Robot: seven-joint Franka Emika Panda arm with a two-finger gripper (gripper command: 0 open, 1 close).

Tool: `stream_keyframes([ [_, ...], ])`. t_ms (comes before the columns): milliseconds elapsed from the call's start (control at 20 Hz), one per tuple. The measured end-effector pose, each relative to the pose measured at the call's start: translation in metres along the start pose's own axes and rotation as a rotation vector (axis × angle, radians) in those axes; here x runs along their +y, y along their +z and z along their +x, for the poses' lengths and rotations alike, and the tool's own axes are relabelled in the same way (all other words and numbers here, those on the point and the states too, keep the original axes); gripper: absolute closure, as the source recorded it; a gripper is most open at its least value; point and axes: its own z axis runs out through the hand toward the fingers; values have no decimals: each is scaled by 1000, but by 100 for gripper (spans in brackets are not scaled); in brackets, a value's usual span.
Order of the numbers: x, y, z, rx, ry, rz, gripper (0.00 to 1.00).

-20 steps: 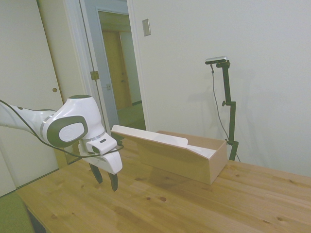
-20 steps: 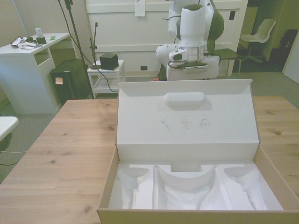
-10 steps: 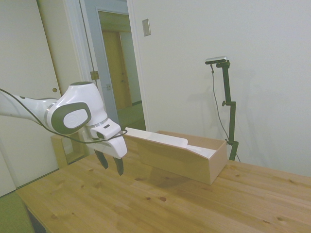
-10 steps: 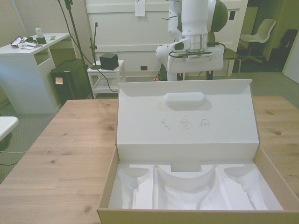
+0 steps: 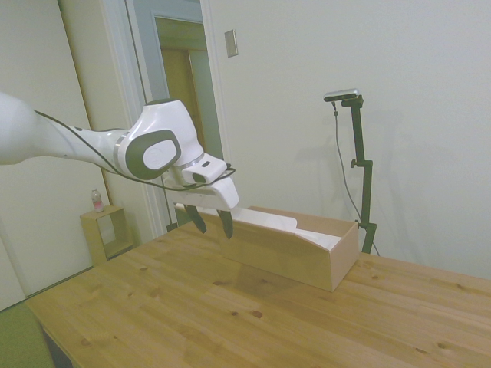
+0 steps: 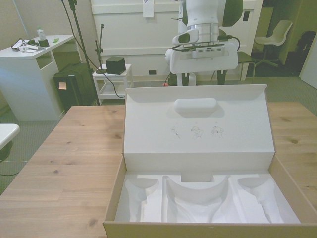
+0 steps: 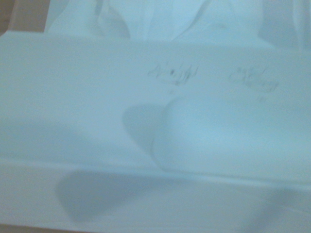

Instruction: Close the box

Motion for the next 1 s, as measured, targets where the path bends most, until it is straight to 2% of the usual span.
stream_keyframes([
  [650, -24, -35, 124, 84, -23, 5, 0],
  [850, -46, -22, 164, 112, -57, 0, 0],
  [1000, -61, -18, 178, 102, -66, -11, 0],
])
